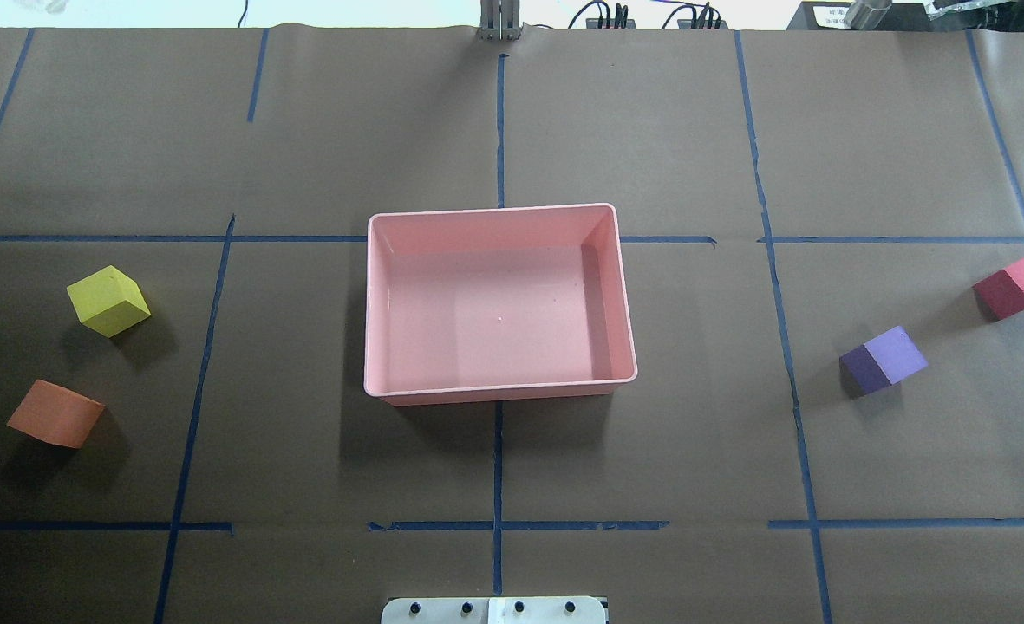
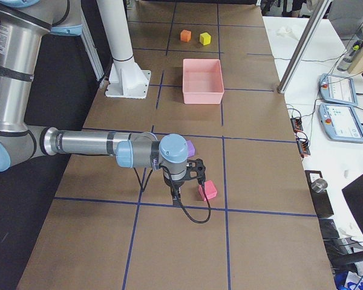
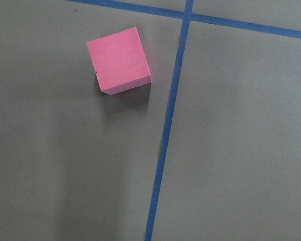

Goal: Place blocks into pink bin with both arms

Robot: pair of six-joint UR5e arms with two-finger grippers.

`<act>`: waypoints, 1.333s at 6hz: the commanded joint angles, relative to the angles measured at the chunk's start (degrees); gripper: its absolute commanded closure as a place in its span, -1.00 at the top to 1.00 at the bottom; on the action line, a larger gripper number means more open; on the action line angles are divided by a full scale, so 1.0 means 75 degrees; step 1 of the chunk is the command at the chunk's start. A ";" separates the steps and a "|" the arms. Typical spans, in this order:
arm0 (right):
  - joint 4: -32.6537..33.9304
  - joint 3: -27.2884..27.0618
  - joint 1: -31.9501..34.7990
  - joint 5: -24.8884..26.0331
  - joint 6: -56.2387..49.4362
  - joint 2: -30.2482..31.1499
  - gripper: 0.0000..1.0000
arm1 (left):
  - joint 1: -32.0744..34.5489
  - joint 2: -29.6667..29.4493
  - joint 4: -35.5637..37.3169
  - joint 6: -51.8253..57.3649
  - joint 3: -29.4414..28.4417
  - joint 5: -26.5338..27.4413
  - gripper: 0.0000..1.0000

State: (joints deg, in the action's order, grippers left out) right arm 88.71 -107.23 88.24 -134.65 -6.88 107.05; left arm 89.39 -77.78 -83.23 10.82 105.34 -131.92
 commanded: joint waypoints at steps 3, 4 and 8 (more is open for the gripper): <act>-0.0272 0.0499 -0.0662 0.0011 -0.0008 -0.0921 1.00 | -0.0012 0.0012 0.0012 0.0010 0.0111 0.0000 1.00; -0.1050 0.1270 -0.0958 0.0012 0.0212 -0.1378 1.00 | -0.0012 0.0023 0.0012 0.0010 0.0123 0.0000 1.00; -0.2379 0.2961 -0.2096 0.0385 0.1058 -0.2367 1.00 | -0.0012 0.0023 0.0012 -0.0001 0.0146 0.0000 1.00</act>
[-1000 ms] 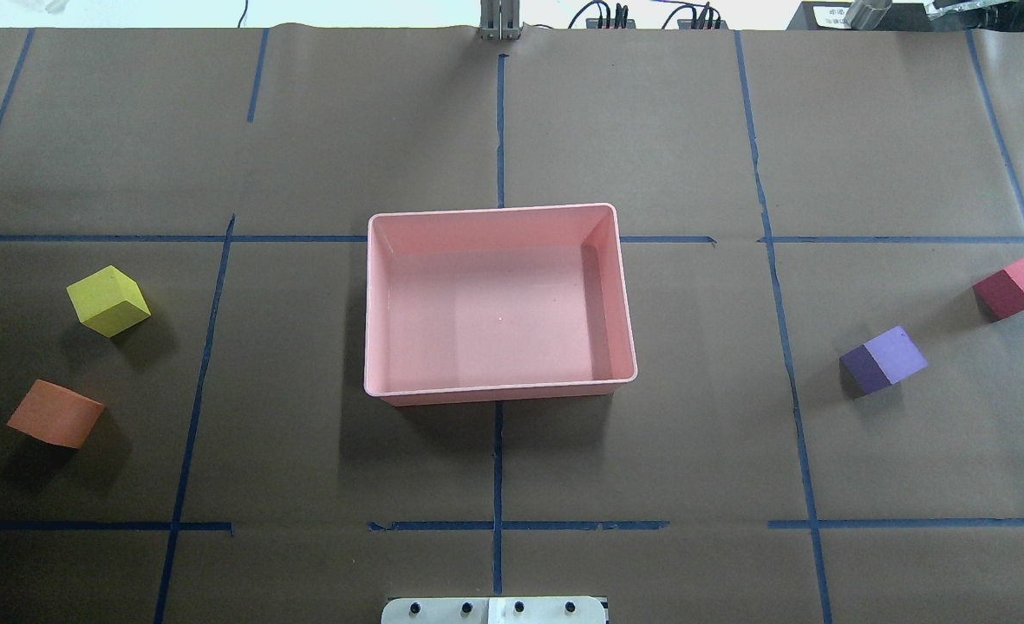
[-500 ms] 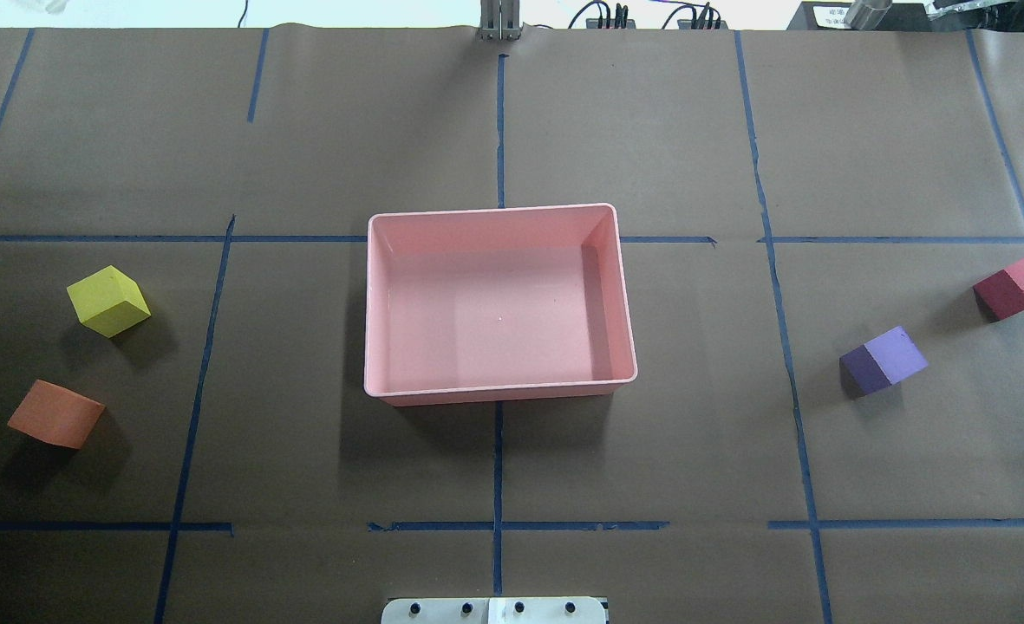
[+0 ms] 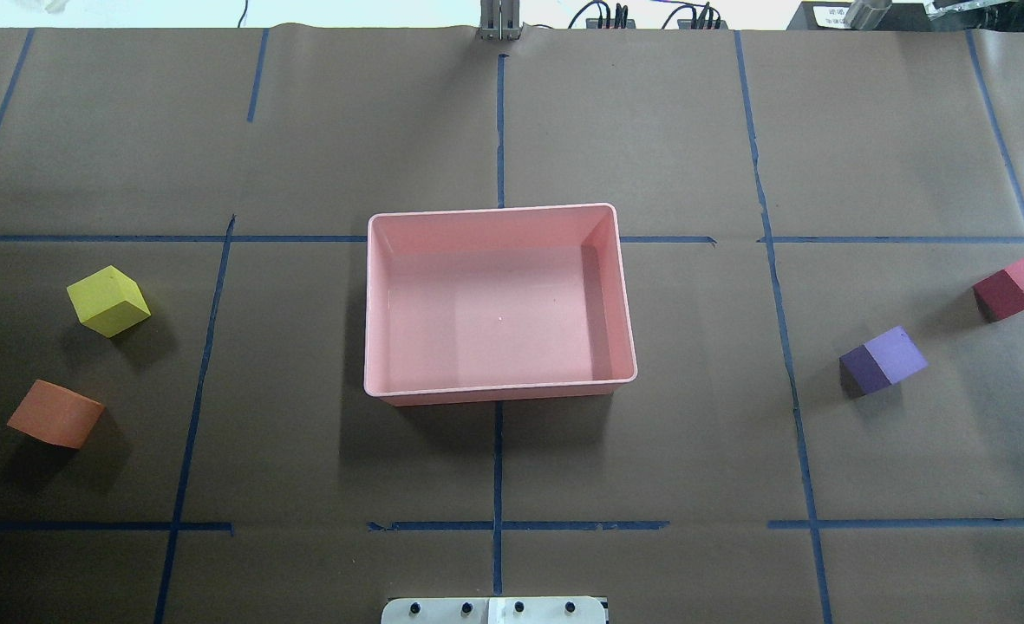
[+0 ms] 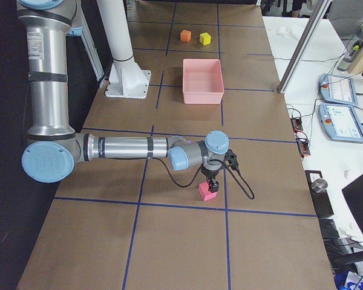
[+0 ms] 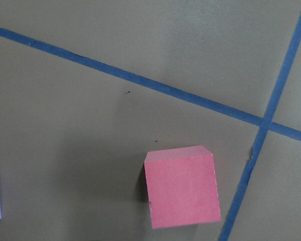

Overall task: Place blocks into pink bin with both arms
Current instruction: 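Lower the right gripper onto the red-pink cube and grasp it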

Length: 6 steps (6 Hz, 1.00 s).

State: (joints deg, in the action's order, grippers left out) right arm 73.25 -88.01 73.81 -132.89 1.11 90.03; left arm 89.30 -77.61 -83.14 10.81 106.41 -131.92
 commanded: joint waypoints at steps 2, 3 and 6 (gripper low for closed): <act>-0.0369 0.0952 -0.0453 0.0420 -0.0054 -0.0344 1.00 | 0.0000 0.0000 0.0012 0.0000 0.0004 0.0000 1.00; -0.0369 0.1220 -0.0722 0.0642 -0.0054 -0.0460 1.00 | 0.0000 0.0000 0.0012 0.0000 0.0004 0.0000 1.00; -0.0357 0.1400 -0.0772 0.0656 -0.0066 -0.0813 -0.63 | 0.0000 0.0000 0.0000 0.0000 0.0004 0.0000 1.00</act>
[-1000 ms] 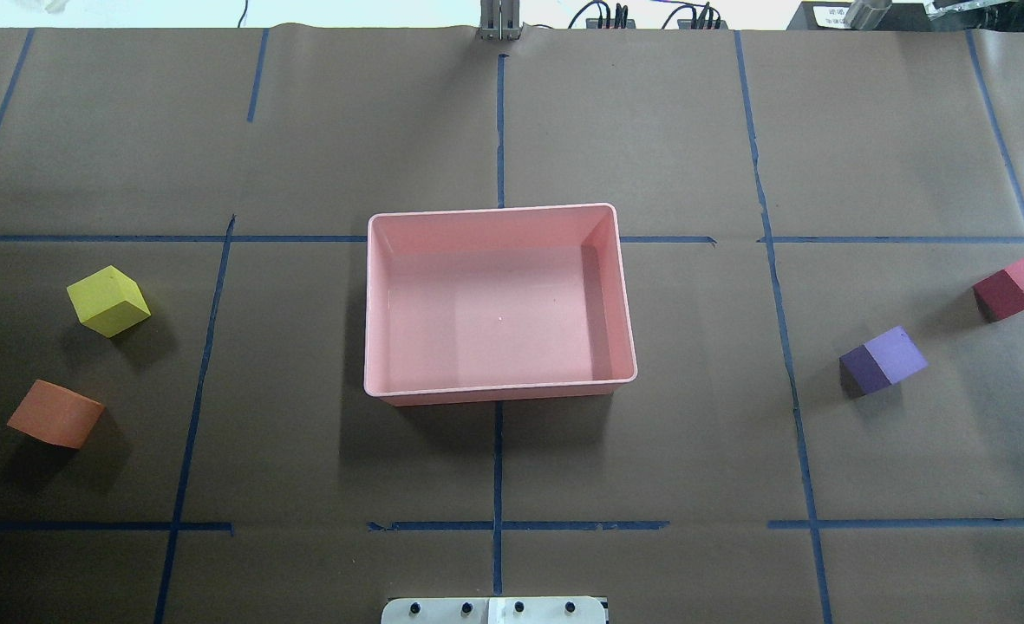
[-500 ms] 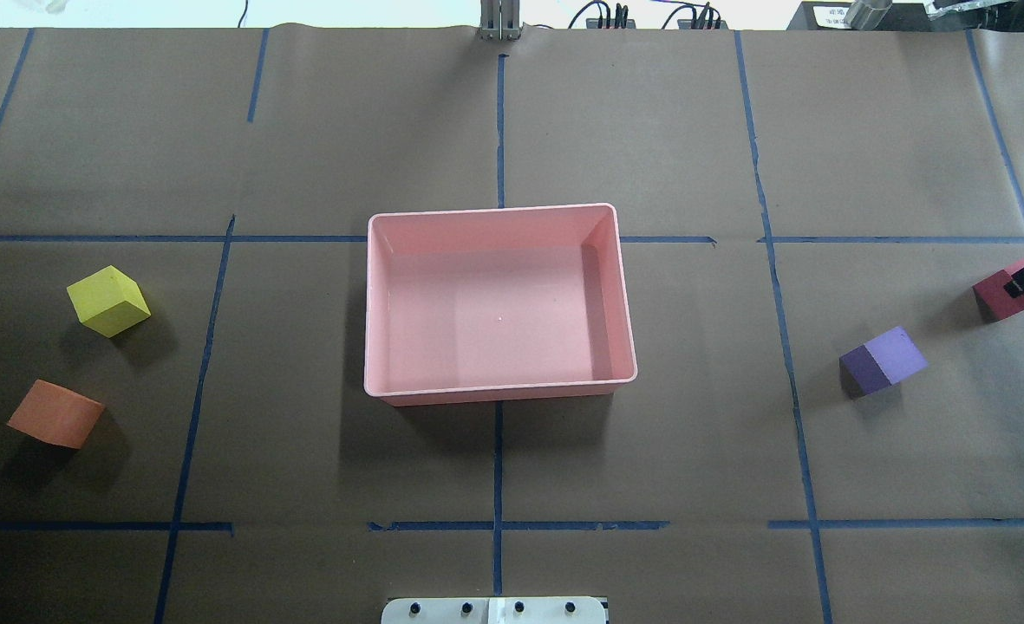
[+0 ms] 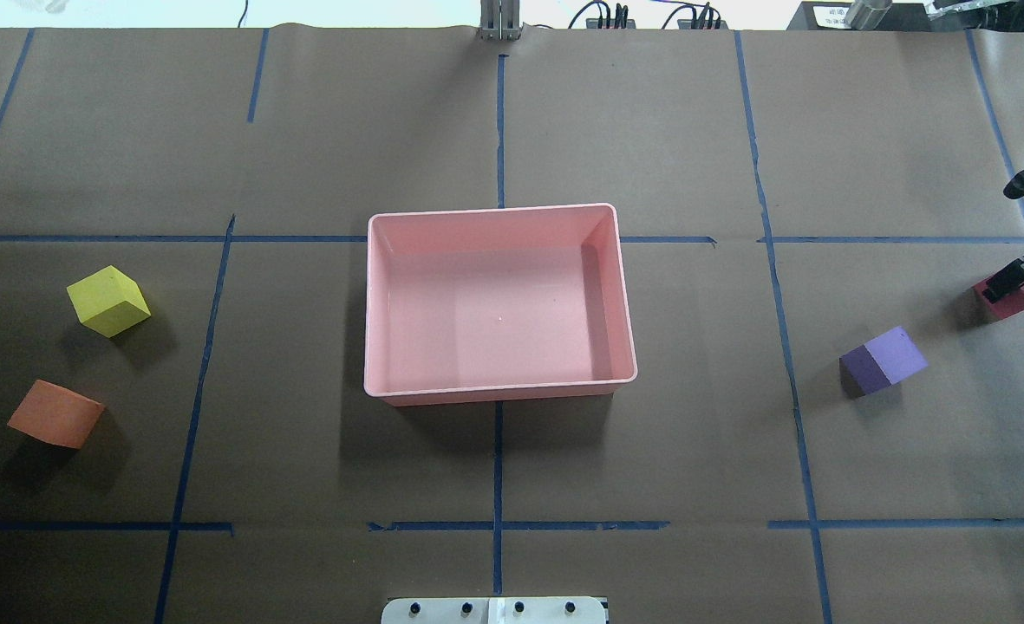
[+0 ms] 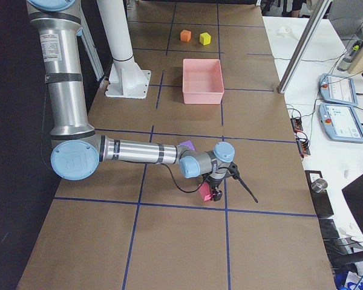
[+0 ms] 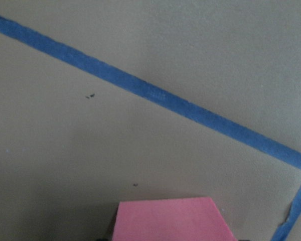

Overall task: Place blocks into pink bin with both arms
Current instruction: 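Lower the right gripper onto the red-pink cube and grasp it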

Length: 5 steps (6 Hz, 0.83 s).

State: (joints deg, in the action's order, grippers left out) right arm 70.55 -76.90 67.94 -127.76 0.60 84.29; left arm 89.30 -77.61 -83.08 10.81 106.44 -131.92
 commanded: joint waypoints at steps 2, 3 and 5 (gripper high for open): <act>0.0677 -0.1060 0.0058 -0.0191 0.0165 -0.0047 -0.64 | 0.0000 0.0000 -0.0020 0.0000 0.0000 0.0000 1.00; 0.1912 -0.2134 0.0058 -0.0343 0.0815 -0.0291 -0.63 | 0.0000 0.0000 -0.0020 0.0000 0.0000 0.0000 1.00; 0.3828 -0.3650 -0.1011 -0.0521 0.4118 -0.1866 -0.62 | 0.0000 0.0000 -0.0020 0.0000 0.0000 0.0000 1.00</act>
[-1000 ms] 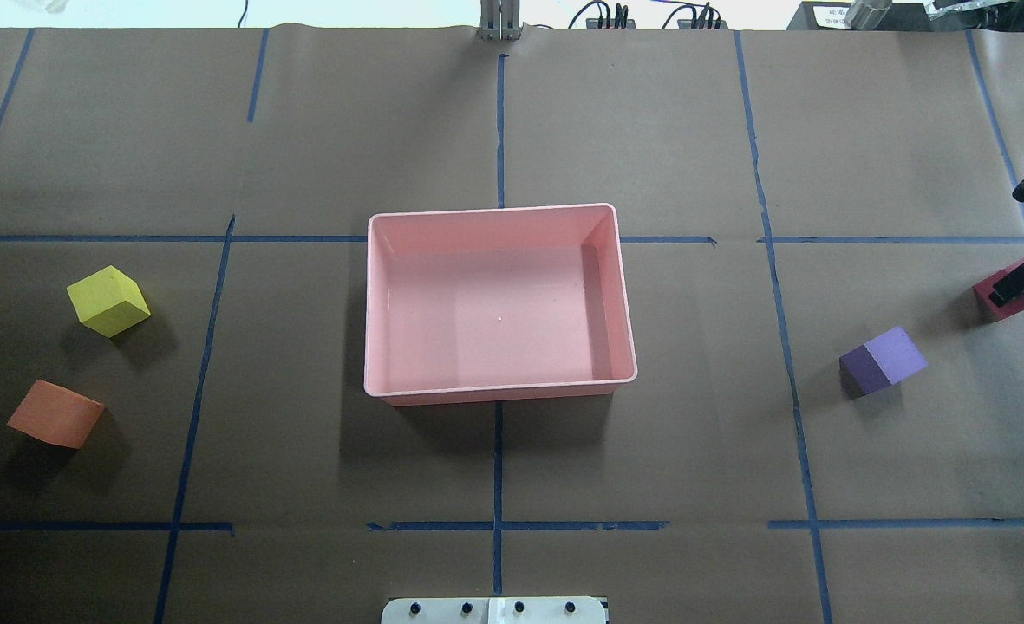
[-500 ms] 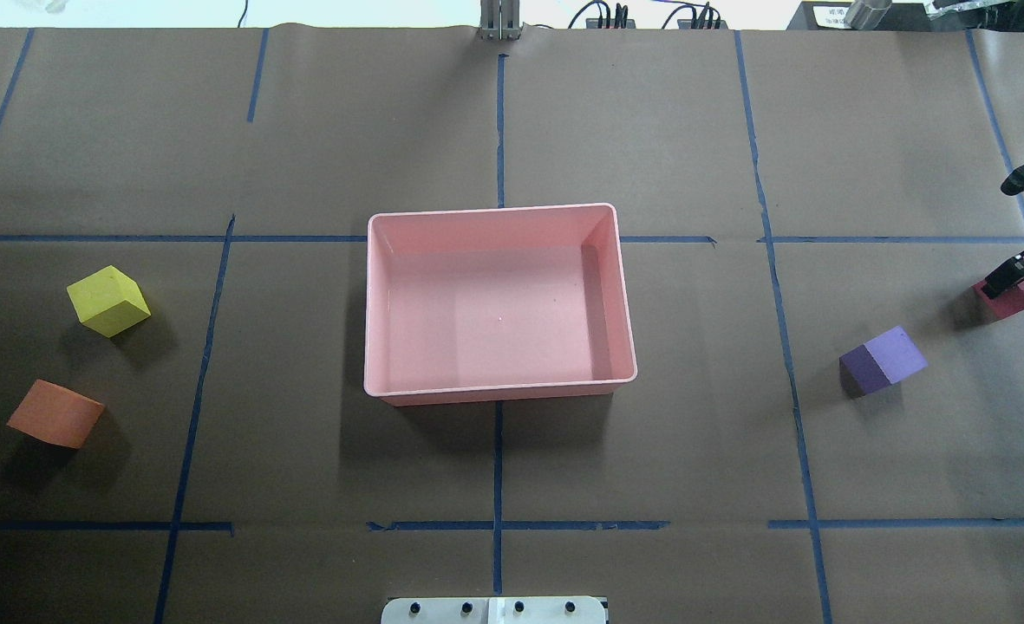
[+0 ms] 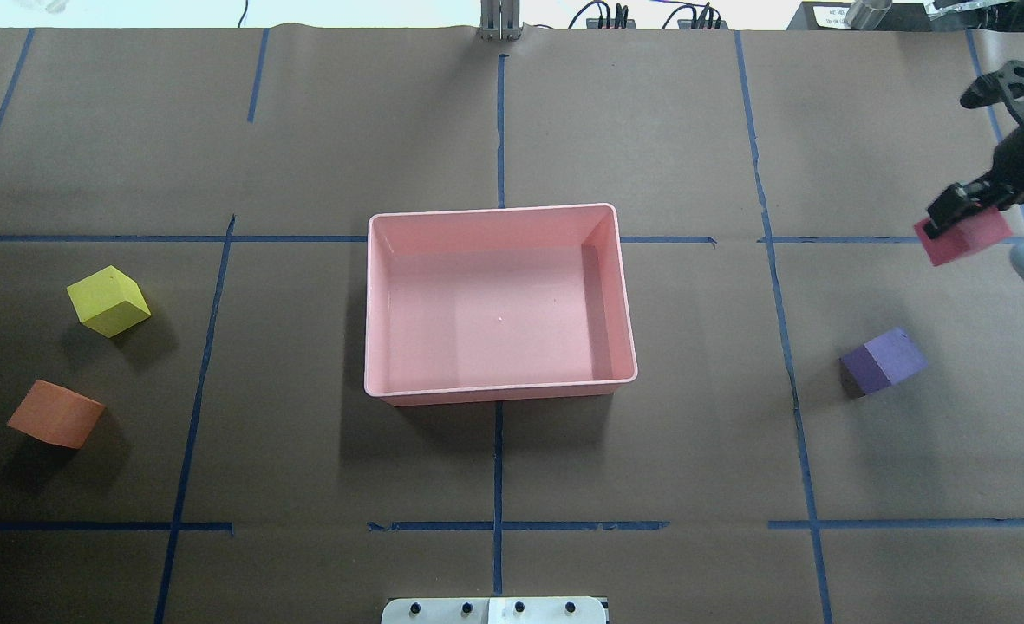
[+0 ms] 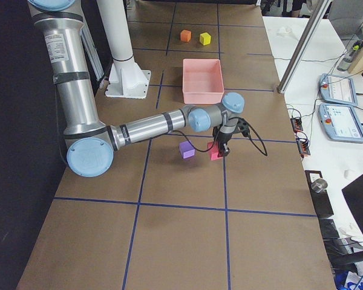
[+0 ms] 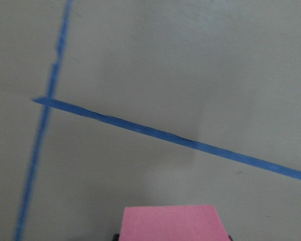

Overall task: Place blocks into pink bin with both arms
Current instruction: 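Carry the red-pink cube into the pink bin and release it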

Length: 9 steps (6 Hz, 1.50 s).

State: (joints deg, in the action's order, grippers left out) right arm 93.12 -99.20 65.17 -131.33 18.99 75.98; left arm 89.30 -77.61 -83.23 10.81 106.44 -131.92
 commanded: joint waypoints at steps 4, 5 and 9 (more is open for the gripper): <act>0.0850 -0.0136 -0.4032 0.2121 0.7598 -0.3527 -0.60 | 0.0000 -0.0023 -0.0012 0.0000 0.0023 0.0000 1.00; 0.0815 0.0355 -0.4397 0.2565 0.8069 -0.3962 -0.28 | -0.0012 0.0012 0.0023 0.0000 0.0302 0.0000 1.00; 0.0650 0.0185 -0.4029 0.2512 0.7353 -0.3885 1.00 | -0.0593 -0.1205 -0.1370 -0.0348 -0.0267 -0.0337 1.00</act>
State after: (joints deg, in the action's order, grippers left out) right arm 97.97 -97.30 33.12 -111.88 77.13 46.52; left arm 87.44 -84.57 -91.44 9.78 106.20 -132.72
